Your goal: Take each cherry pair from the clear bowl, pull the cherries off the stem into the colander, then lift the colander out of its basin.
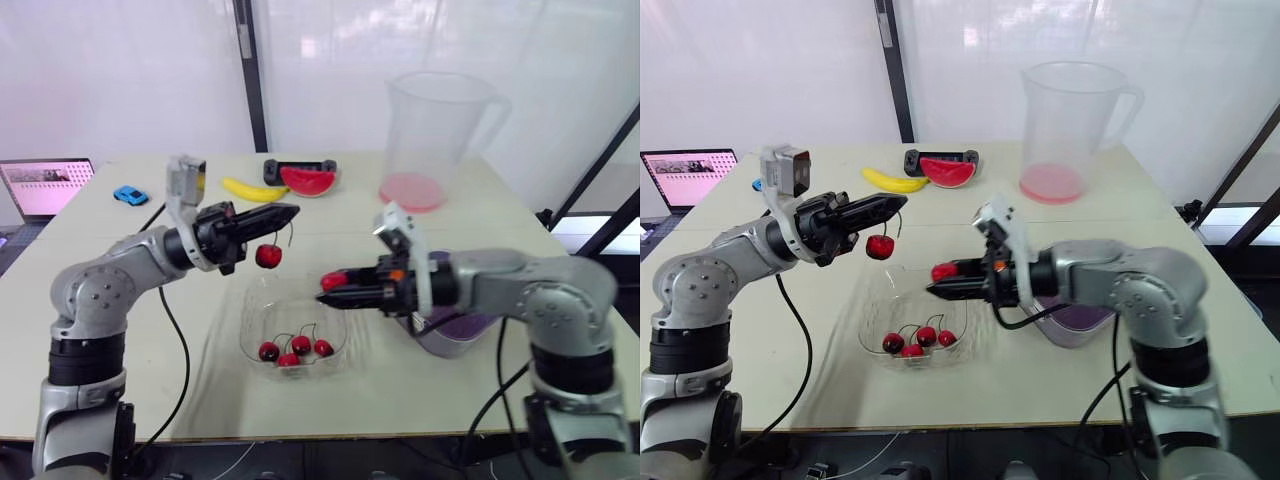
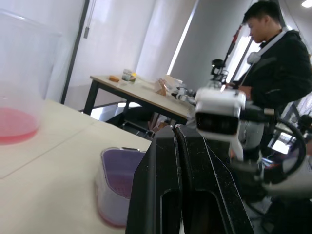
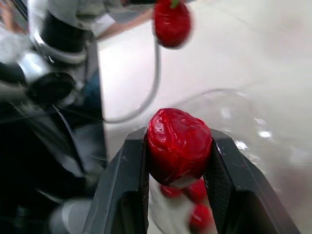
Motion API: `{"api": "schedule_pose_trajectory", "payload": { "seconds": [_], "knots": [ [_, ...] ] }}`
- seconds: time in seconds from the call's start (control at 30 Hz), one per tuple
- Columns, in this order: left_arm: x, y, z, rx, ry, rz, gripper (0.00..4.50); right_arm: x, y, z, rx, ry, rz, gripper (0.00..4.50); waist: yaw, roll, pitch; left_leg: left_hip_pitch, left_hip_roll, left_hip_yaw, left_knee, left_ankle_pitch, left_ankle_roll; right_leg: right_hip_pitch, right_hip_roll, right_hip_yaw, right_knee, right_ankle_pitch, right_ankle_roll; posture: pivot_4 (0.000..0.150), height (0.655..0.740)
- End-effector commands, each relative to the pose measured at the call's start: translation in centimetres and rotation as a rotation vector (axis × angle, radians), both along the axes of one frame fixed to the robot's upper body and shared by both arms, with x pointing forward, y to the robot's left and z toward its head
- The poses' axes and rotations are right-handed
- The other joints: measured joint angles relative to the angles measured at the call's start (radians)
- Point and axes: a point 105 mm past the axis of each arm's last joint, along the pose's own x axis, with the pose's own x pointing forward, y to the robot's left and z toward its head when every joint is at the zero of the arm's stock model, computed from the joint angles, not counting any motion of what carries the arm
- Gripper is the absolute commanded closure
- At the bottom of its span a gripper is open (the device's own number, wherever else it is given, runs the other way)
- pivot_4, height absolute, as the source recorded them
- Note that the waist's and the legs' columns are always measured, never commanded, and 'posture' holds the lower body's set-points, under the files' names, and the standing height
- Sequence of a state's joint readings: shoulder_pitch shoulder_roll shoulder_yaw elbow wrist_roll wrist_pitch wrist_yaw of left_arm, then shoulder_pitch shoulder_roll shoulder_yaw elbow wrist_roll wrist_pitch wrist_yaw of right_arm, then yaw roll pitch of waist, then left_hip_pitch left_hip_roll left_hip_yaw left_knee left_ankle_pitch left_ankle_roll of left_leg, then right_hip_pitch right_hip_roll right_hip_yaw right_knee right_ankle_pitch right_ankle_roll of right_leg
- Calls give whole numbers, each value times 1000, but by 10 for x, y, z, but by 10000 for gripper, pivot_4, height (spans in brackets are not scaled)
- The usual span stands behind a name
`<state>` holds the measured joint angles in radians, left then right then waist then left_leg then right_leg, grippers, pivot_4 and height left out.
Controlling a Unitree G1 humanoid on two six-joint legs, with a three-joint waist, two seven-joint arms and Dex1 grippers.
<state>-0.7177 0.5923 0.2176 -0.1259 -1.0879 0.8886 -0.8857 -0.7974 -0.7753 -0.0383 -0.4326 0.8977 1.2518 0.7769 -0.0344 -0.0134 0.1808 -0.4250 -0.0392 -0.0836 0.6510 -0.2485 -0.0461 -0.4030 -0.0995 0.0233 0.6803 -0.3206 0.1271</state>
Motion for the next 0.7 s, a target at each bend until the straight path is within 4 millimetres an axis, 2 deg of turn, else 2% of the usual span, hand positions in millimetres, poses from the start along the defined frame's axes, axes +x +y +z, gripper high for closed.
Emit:
{"api": "schedule_pose_trajectory", "payload": {
  "seconds": [0.03, 0.13, 0.23, 0.4, 0.5, 0.6, 0.7],
  "knots": [
    [-4, 5, 1, 58, -73, 37, 45000, 21, -49, 14, -170, -152, -124, 29861, 0, 0, 0, 0, 0, 0, 0, 0, 1, 0, 0, 0, 0, 0, 0, 1500, 7400],
    [-7, 6, -11, 124, -80, 33, 45000, 38, -95, 10, -370, -199, -220, 29861, -7, 0, 0, 0, 0, 2, -1, -1, 1, 0, 0, 1, -1, 0, 0, 1500, 7400],
    [-7, 8, -17, 149, -87, 40, 45000, 47, -120, -8, -520, -197, -219, 29861, -11, 0, 0, 0, 1, 2, -1, -1, 1, -1, 1, 1, -1, 0, 0, 1500, 7400],
    [-7, 6, -21, 158, -99, 48, 45000, 62, -134, -44, -663, -187, -194, 29861, -9, 0, 0, 0, 2, 3, -1, -1, 1, -1, 1, 2, -1, 0, 0, 1500, 7400],
    [-7, 4, -21, 137, -77, 58, 45000, 71, -127, -54, -578, -147, -201, 29861, -6, 0, 0, 0, 2, 2, -1, 0, 0, -1, 1, 2, -1, 0, 0, 1500, 7400],
    [-9, 3, -21, 135, -71, 59, 45000, 72, -127, -59, -554, -126, -202, 21078, -3, 1, 1, 0, 2, 2, 0, 1, -2, -1, 0, 2, -1, 0, 0, 1500, 7400],
    [-9, 4, -19, 125, -73, 72, 45000, 71, -127, -50, -543, -134, -203, 6197, 1, 1, 1, 0, 2, 2, 0, 3, -4, -1, 0, 2, -1, 0, 0, 1500, 7400]
  ]
}}
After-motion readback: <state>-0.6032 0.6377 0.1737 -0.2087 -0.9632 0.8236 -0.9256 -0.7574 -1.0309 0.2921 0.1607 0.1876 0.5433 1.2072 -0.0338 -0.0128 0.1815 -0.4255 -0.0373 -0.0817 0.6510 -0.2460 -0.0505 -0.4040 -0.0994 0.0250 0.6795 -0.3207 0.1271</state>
